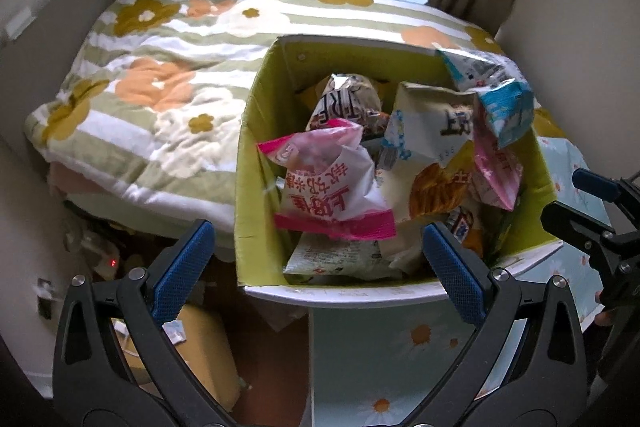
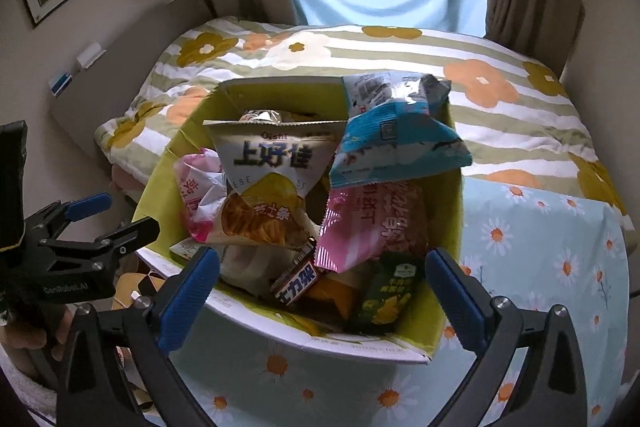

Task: Organize snacks

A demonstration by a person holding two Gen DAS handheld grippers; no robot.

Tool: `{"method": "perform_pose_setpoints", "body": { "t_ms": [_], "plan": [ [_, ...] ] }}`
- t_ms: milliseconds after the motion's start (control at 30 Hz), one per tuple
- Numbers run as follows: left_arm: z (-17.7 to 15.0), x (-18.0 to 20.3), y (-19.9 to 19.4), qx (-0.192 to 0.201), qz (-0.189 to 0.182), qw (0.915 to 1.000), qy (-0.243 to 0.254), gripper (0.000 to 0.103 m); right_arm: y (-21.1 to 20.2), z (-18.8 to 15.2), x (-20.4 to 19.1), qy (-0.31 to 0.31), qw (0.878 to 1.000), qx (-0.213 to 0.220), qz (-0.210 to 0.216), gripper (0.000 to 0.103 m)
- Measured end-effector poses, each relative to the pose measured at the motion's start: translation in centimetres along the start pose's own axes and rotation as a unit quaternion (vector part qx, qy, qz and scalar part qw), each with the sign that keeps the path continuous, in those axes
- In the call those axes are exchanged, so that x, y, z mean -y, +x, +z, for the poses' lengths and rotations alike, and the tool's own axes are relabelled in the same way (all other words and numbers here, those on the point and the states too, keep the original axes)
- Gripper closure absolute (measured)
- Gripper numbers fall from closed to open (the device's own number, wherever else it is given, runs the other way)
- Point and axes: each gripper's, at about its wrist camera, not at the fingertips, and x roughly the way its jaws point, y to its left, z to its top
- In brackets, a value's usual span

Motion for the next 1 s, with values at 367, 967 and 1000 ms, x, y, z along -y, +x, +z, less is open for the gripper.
{"method": "perform_pose_setpoints", "body": {
  "t_ms": [367,967,1000],
  "plan": [
    [-1.1,6.3,-9.3,0.093,-0.003,0.9956,0.013,0.0,-9.4,-1.7,3.3,0.003,0.996,0.089,-0.009,0.001],
    [-9.6,18.0,-24.3,0.239,-0.007,0.9706,0.024,0.0,-27.2,-10.8,8.7,0.029,0.967,0.212,-0.138,0.001],
    [-10.0,18.2,-24.4,0.241,-0.006,0.9701,0.025,0.0,-27.5,-11.1,8.8,0.029,0.966,0.215,-0.139,0.001]
  ]
}}
